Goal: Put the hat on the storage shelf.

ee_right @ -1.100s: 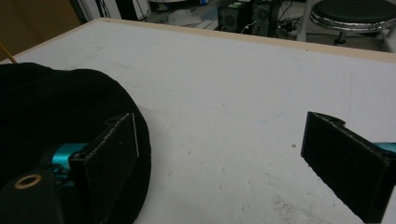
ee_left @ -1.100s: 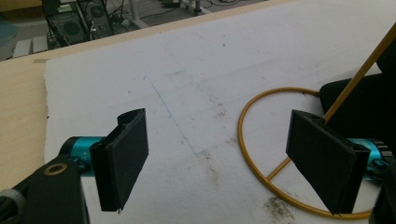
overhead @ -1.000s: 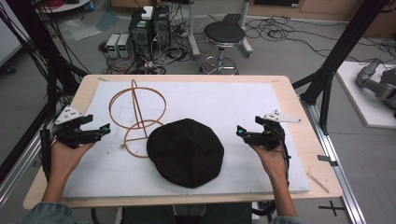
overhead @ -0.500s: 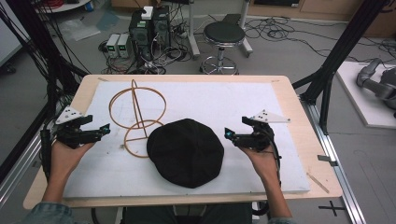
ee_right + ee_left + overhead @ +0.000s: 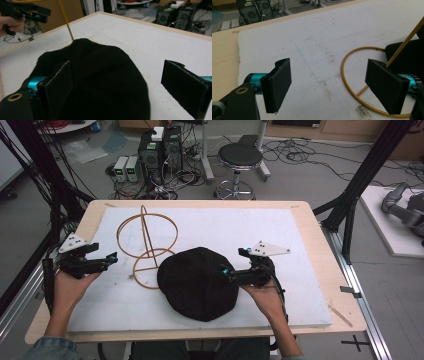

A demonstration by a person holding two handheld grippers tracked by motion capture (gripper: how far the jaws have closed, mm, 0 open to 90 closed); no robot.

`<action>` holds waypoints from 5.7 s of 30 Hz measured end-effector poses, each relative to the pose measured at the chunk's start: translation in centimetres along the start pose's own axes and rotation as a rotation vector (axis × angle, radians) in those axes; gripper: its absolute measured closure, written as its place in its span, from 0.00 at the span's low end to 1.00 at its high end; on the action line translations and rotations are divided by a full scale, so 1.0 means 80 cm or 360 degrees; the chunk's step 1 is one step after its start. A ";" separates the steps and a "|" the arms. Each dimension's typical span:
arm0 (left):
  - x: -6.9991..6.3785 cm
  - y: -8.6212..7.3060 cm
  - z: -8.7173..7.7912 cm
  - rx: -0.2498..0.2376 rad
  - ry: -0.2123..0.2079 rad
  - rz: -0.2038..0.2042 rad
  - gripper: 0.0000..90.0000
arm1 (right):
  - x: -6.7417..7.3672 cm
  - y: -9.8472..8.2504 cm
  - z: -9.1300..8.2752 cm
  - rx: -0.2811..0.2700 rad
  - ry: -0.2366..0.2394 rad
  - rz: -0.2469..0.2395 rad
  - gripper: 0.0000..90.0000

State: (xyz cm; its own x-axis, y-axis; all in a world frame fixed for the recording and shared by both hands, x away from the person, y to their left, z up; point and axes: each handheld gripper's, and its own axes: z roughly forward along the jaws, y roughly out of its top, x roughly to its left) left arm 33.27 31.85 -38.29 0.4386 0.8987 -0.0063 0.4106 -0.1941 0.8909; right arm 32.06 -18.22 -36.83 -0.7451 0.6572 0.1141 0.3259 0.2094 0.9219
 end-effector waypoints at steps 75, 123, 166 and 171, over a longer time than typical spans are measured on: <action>0.003 -0.004 0.001 0.0027 0.0026 -0.0013 0.24 | 0.039 -0.023 0.037 0.0114 0.0031 -0.0149 0.79; 0.009 -0.003 -0.005 0.0019 0.0043 -0.0027 0.24 | -0.003 0.067 -0.083 -0.0332 -0.0244 -0.0143 0.80; 0.020 -0.002 -0.015 -0.0025 0.0064 -0.0061 0.24 | 0.023 0.200 -0.057 -0.0754 0.0132 -0.0096 0.80; 0.021 -0.002 -0.016 -0.0023 0.0065 -0.0059 0.24 | 0.034 0.205 -0.044 -0.0757 0.0208 -0.0084 0.80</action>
State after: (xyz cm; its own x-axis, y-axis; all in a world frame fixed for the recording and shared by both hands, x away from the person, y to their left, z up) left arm 32.93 33.88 -37.83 0.3900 0.9206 -0.0210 0.4140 -0.1549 0.8970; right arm 33.31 -15.55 -20.05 -0.8299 0.5521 0.0803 0.0069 -0.1339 0.9910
